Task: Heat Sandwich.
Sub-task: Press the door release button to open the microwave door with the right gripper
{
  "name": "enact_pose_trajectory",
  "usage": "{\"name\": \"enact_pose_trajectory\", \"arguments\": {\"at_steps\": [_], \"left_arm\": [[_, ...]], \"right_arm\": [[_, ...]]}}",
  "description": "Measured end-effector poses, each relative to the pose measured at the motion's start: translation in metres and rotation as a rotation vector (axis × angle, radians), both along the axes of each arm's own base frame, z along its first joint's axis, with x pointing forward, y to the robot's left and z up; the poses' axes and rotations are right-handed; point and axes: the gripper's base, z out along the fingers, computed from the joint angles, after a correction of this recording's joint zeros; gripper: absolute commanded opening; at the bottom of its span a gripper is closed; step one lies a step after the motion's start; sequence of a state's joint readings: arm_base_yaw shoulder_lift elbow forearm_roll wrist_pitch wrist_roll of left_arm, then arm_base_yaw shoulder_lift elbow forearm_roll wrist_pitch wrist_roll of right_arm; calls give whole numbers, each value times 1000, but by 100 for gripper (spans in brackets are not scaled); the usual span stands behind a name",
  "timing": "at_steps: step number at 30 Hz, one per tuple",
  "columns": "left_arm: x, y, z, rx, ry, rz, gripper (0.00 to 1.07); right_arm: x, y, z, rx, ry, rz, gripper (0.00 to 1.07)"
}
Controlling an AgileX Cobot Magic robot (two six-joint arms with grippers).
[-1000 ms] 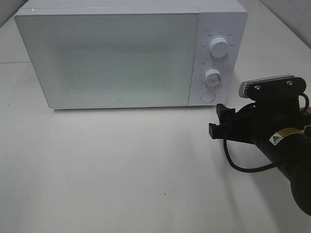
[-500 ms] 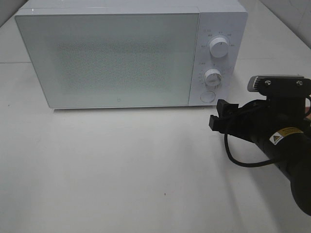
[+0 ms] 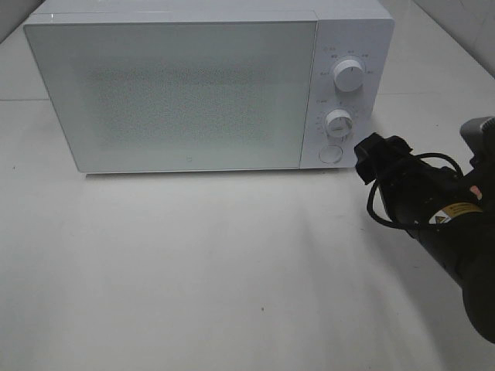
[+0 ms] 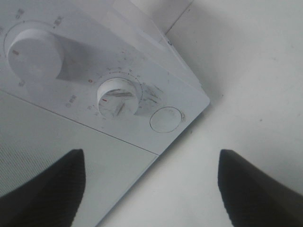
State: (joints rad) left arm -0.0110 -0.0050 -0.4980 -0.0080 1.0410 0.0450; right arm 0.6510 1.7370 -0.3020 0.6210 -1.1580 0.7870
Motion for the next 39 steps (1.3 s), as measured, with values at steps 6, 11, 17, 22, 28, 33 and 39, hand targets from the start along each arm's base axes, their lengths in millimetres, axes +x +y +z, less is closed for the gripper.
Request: {"name": "enact_pose_trajectory", "arguments": {"at_steps": [6,11,17,22,28,33,39], "left_arm": [[0,0,0,0,0,0,104],[0,0,0,0,0,0,104],[0,0,0,0,0,0,104],[0,0,0,0,0,0,104],[0,0,0,0,0,0,104],[0,0,0,0,0,0,104],[0,0,0,0,0,0,104]], "right_arm": [[0,0,0,238,20,-81,74],[0,0,0,400,34,-136,68],[0,0,0,475,41,-162,45],[0,0,0,491,42,-168,17],[-1,0,-3,504,75,-177,0],[-1,0,-3,547,88,-195,0],[-2,0,-4,561,96,-201,1]]}}
